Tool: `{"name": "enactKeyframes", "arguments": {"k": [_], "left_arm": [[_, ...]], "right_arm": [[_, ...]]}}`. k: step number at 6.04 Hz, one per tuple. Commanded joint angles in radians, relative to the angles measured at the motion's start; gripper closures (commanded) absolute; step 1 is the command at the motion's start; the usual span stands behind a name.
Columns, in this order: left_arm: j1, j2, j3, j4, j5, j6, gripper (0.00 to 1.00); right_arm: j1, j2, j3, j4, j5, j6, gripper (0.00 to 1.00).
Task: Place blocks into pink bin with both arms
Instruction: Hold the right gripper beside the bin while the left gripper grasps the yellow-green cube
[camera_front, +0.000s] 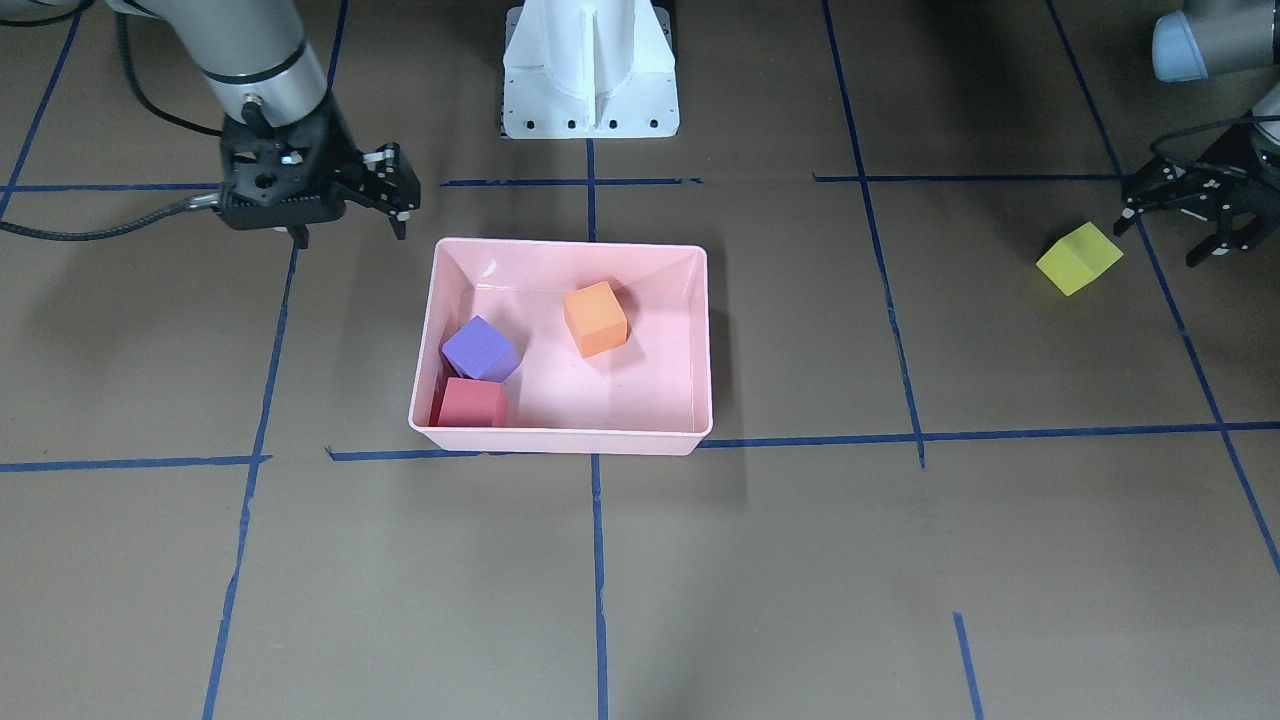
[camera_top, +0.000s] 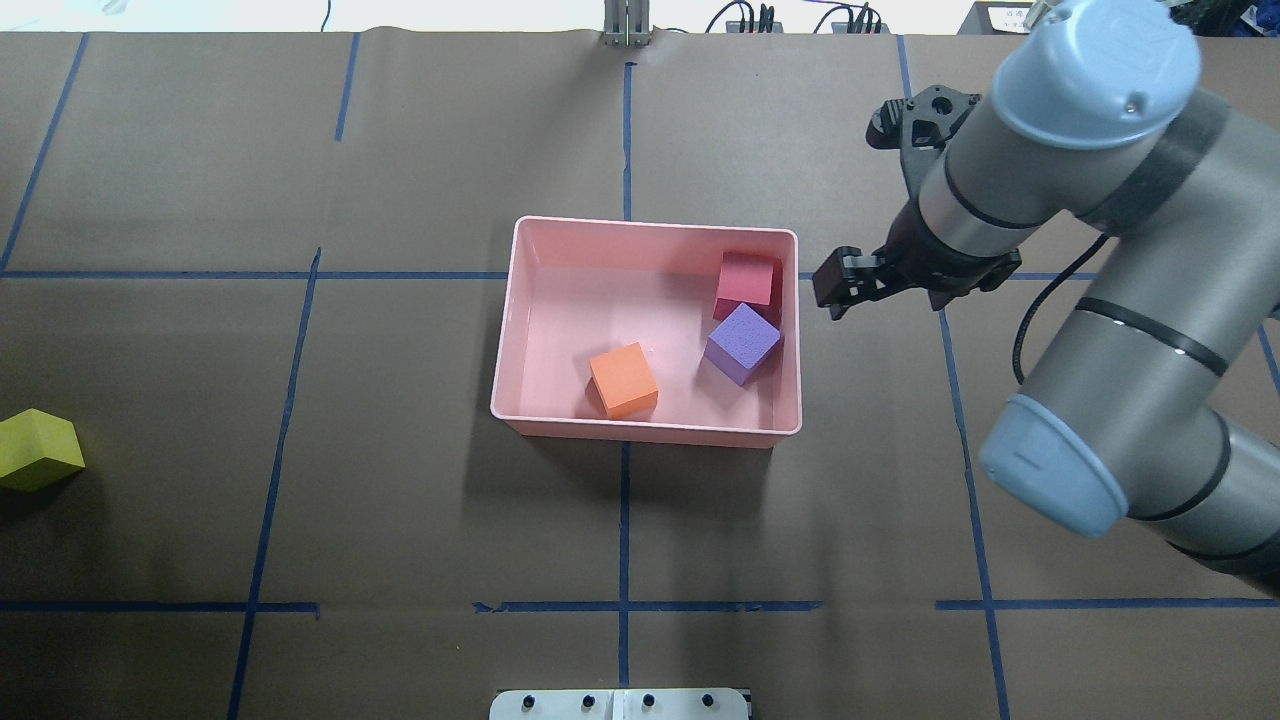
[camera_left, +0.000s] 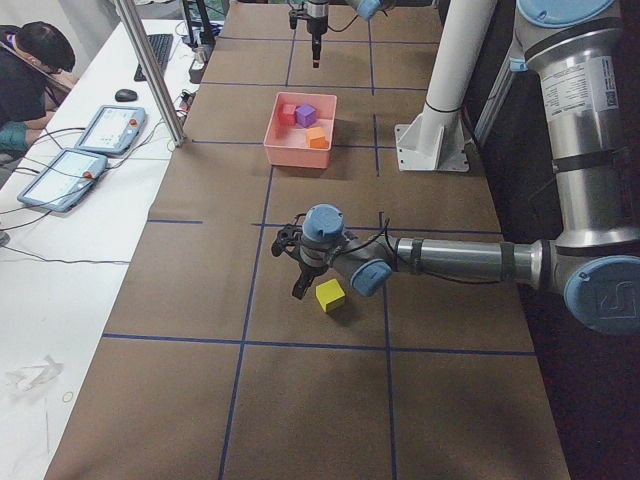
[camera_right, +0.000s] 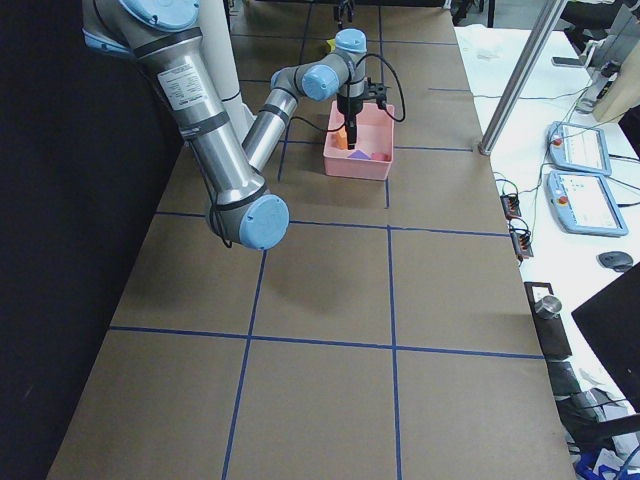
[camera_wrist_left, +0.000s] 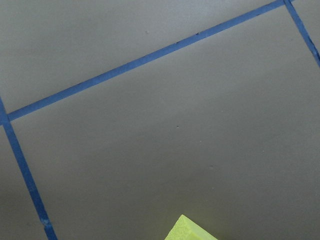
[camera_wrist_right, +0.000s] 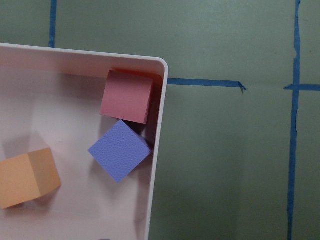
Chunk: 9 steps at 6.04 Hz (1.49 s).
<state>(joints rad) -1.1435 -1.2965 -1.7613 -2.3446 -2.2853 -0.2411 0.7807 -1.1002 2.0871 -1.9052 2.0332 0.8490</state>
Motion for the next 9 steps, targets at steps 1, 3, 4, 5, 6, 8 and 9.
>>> {"name": "enactKeyframes", "arguments": {"k": [1, 3, 4, 5, 6, 8, 9], "left_arm": [[0.051, 0.037, 0.011, -0.027, 0.014, -0.01, 0.0], [0.051, 0.037, 0.025, -0.048, 0.024, -0.242, 0.0], [0.077, 0.033, 0.026, -0.079, 0.027, -0.207, 0.0], [0.085, 0.034, 0.029, -0.079, 0.039, -0.063, 0.0], [0.087, 0.036, 0.032, -0.078, 0.04, 0.062, 0.0], [0.097, 0.036, 0.034, -0.076, 0.04, 0.219, 0.0], [0.119, 0.034, 0.032, -0.077, 0.041, 0.23, 0.0]], "right_arm": [[0.04, -0.061, 0.031, 0.002, 0.048, -0.103, 0.0], [0.041, -0.069, 0.033, 0.002, 0.05, -0.103, 0.0], [0.043, -0.073, 0.044, 0.0, 0.05, -0.103, 0.0], [0.043, -0.081, 0.042, 0.002, 0.05, -0.103, 0.0], [0.043, -0.084, 0.042, 0.002, 0.05, -0.103, 0.0], [0.042, -0.099, 0.045, 0.005, 0.05, -0.103, 0.0], [0.041, -0.101, 0.044, 0.005, 0.05, -0.103, 0.0]]}}
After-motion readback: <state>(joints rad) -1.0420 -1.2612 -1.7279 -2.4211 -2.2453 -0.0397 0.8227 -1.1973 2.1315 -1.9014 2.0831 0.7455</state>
